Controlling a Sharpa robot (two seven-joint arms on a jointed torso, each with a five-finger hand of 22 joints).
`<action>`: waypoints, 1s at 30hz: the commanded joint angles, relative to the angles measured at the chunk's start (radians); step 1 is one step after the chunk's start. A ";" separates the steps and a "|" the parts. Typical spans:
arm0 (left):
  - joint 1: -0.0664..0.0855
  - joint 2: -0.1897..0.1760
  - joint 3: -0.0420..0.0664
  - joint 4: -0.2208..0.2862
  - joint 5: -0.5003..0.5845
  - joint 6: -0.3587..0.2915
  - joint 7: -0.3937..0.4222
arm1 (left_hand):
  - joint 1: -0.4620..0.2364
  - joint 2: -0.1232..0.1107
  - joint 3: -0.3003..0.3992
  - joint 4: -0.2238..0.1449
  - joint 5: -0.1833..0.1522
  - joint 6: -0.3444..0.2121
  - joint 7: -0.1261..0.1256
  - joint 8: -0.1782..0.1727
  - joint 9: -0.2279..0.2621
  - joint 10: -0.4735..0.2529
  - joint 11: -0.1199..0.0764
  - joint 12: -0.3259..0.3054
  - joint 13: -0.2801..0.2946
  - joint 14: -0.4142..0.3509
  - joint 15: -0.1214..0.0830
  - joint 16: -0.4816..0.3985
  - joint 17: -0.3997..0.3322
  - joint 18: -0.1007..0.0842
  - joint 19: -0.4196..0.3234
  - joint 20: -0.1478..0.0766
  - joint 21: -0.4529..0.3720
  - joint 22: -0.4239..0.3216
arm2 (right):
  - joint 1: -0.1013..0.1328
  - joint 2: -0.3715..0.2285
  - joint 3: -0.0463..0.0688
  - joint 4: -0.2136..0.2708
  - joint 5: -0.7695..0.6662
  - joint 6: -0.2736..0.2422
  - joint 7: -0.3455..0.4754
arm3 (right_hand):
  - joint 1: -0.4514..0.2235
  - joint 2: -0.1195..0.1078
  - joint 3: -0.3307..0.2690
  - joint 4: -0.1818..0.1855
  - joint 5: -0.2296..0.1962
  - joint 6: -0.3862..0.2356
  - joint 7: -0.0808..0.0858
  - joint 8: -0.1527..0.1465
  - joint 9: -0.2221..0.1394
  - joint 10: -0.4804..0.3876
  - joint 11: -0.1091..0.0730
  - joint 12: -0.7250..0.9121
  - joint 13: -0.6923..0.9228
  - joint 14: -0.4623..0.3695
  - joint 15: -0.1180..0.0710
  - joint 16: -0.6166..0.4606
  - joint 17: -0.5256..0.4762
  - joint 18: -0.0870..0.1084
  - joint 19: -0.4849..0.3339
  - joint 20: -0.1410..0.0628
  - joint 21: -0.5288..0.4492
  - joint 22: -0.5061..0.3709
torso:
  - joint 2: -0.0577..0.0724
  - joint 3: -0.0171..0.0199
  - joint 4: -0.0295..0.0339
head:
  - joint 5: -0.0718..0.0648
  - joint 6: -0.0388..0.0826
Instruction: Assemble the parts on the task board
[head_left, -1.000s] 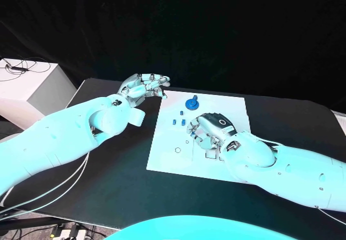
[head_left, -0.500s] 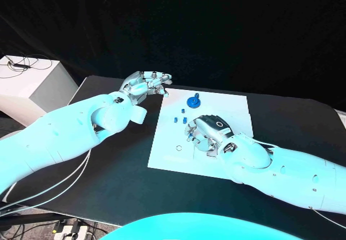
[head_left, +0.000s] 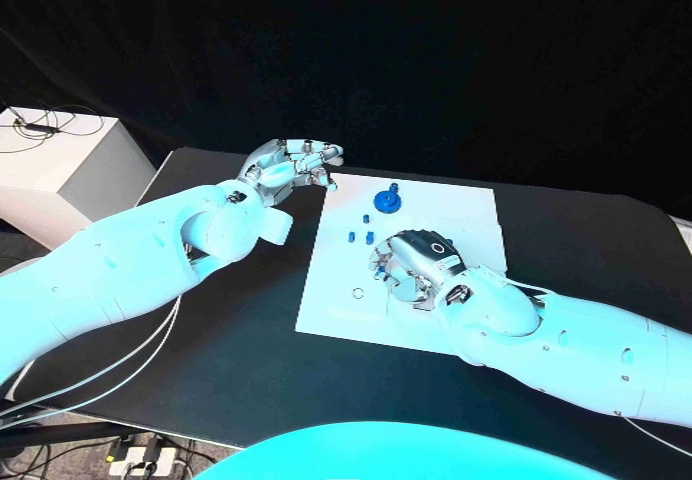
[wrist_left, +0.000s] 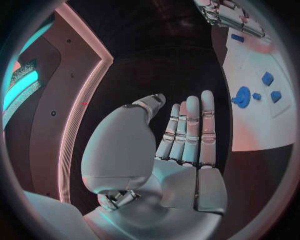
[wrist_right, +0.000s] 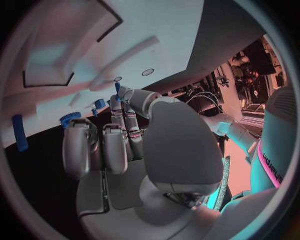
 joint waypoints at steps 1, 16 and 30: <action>0.000 0.000 0.001 0.002 -0.004 0.001 0.001 | 0.011 0.001 -0.006 0.001 -0.006 -0.002 0.001 0.006 0.001 -0.009 0.000 0.004 -0.001 0.005 0.003 -0.006 -0.001 0.006 0.008 -0.001 -0.004 -0.002 | -0.001 -0.001 0.000 0.003 -0.014 0.009 0.007 | 0.015 0.018 0.005 0.000 0.004 0.004 0.003 -0.004 0.001 0.078 -0.073 0.006 0.046 0.052 -0.005 0.000 -0.001 -0.005 0.041 -0.007 -0.004 0.134 | -0.001 -0.0001 -0.0003 | 0.001 -0.002; 0.000 -0.002 0.001 0.003 -0.004 0.001 -0.002 | 0.014 0.001 -0.008 0.003 -0.006 0.000 0.000 0.008 0.002 -0.010 0.000 0.005 -0.002 0.005 0.003 -0.007 -0.002 0.005 0.010 -0.002 -0.007 -0.004 | -0.001 0.000 -0.001 0.000 -0.017 0.015 0.006 | 0.014 0.018 0.006 -0.001 0.006 0.004 0.003 -0.005 0.001 0.079 -0.073 0.005 0.047 0.052 -0.004 0.000 0.000 -0.005 0.042 -0.007 -0.004 0.135 | -0.001 -0.0004 -0.0003 | 0.003 -0.008; 0.000 -0.002 0.001 0.003 -0.005 0.000 -0.004 | 0.014 0.001 -0.008 0.003 -0.006 0.000 0.000 0.008 0.002 -0.010 0.000 0.005 -0.002 0.005 0.003 -0.007 -0.002 0.005 0.010 -0.002 -0.007 -0.004 | -0.006 0.003 -0.002 0.002 -0.017 0.026 0.007 | 0.014 0.018 0.006 -0.001 0.006 0.004 0.003 -0.005 0.001 0.079 -0.073 0.005 0.047 0.052 -0.004 0.000 0.000 -0.005 0.042 -0.007 -0.004 0.135 | -0.001 -0.0005 0.0000 | 0.006 -0.012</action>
